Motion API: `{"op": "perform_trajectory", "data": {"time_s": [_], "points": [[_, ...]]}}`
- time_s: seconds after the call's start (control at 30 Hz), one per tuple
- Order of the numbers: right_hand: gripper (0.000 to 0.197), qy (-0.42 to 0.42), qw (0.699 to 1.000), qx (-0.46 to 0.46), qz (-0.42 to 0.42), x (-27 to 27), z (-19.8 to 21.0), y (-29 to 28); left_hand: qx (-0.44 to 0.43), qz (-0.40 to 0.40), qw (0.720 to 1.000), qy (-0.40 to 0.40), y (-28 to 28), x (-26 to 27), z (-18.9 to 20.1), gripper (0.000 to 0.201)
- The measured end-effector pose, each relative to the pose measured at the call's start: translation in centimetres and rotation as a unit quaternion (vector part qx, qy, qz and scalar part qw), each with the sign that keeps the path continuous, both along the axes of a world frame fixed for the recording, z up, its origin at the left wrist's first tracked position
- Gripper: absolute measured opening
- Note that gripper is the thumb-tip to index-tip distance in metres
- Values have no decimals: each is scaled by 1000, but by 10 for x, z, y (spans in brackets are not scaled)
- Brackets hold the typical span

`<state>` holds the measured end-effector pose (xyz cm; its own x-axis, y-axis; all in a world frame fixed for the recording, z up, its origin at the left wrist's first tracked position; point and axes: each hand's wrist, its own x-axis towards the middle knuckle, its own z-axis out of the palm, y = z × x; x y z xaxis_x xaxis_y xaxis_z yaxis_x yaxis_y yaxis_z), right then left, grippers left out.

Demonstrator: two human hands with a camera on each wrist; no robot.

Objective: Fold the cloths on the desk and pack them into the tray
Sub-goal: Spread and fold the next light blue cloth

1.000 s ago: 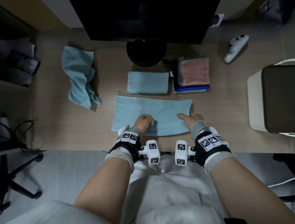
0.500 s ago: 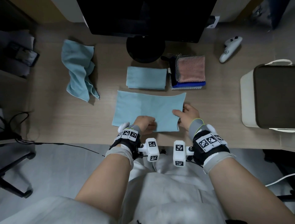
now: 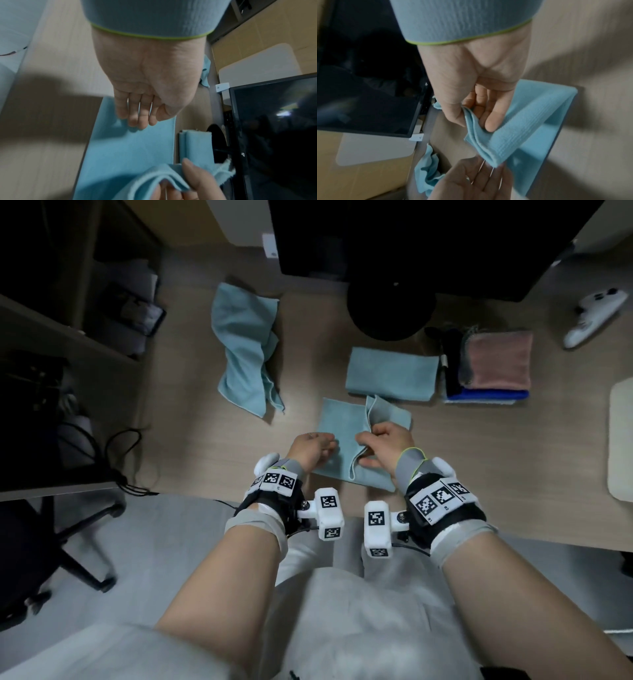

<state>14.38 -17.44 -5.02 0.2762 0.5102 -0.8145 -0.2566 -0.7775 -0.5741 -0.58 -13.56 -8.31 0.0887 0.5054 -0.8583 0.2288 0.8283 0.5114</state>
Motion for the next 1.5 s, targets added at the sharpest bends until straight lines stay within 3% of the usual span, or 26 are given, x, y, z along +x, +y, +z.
{"op": "perform_trajectory", "data": {"time_s": [0.23,0.4,0.57,0.7,0.8,0.9,0.97,1.1,1.2,1.33,1.5], "points": [[15,-71,995,-55,35,-53,-37,37,-32,-85,996,-6,24,-33,-10,10],[13,-9,998,-52,35,-70,-48,44,-47,-124,991,3,43,-39,-14,18],[22,-13,998,-55,-34,-53,-45,33,-24,-185,982,43,50,-37,-20,19],[12,-36,992,-72,-98,-33,-43,19,16,-240,965,106,50,-33,-30,29],[11,-56,984,-93,-141,-19,-46,1,20,-270,953,138,50,-32,-41,21],[8,-54,979,-105,-163,-18,-52,-14,18,-246,957,154,50,-41,-72,33],[3,-33,975,-106,-193,-17,-55,-25,28,-227,958,173,49,-40,-61,41],[14,18,975,-107,-192,-19,-62,-37,56,-186,960,202,44,-42,-32,26],[19,20,978,-86,-188,-19,-67,-40,60,-143,973,170,30,-37,-26,15],[29,14,985,-62,-162,-12,-66,-55,9,-109,993,54,7,-22,-17,11],[43,-13,991,-81,-108,0,-70,-64,21,-143,987,68,-9,-20,-25,38]]}}
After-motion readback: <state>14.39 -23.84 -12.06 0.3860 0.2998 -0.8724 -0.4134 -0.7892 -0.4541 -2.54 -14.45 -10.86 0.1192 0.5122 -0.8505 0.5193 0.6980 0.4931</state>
